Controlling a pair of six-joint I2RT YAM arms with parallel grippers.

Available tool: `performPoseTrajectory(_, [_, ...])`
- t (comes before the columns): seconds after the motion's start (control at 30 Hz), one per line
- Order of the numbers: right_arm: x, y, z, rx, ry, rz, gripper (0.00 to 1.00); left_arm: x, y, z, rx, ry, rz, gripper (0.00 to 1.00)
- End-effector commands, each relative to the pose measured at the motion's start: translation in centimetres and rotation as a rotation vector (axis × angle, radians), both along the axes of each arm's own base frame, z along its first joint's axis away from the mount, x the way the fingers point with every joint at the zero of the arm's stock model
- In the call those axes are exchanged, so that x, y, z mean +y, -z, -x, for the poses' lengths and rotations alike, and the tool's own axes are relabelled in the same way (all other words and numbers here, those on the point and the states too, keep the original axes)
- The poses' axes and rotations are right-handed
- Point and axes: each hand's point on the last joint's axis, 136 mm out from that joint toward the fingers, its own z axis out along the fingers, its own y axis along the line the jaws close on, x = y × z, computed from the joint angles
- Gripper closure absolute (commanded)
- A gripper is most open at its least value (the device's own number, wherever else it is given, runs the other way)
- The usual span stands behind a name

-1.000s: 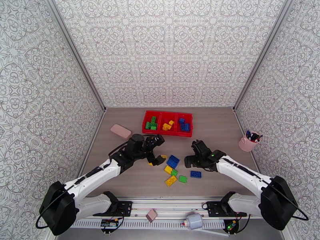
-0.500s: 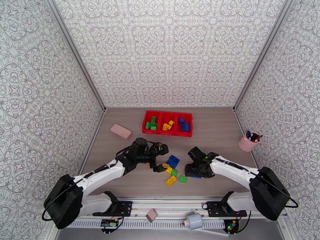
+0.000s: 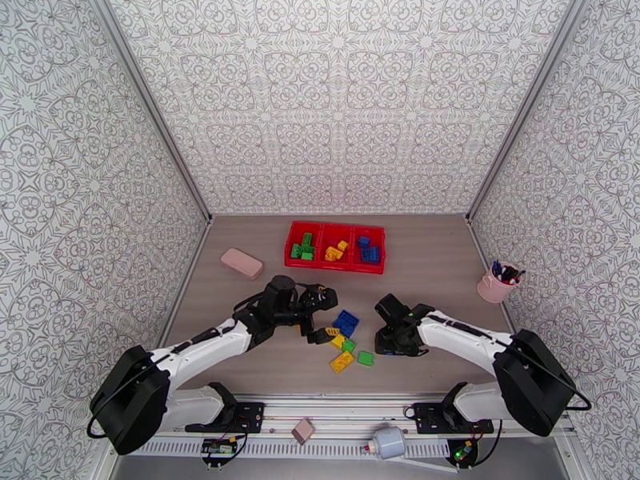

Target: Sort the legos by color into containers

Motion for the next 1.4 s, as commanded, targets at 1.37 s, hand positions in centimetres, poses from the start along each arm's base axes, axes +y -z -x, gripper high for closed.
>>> performPoseTrajectory(1.37, [7.3, -12.3, -29.7, -0.639, -0.175, -0.081, 0.44, 1.2, -4.3, -5.2, -0.028, -0.462, 0.199, 0.0])
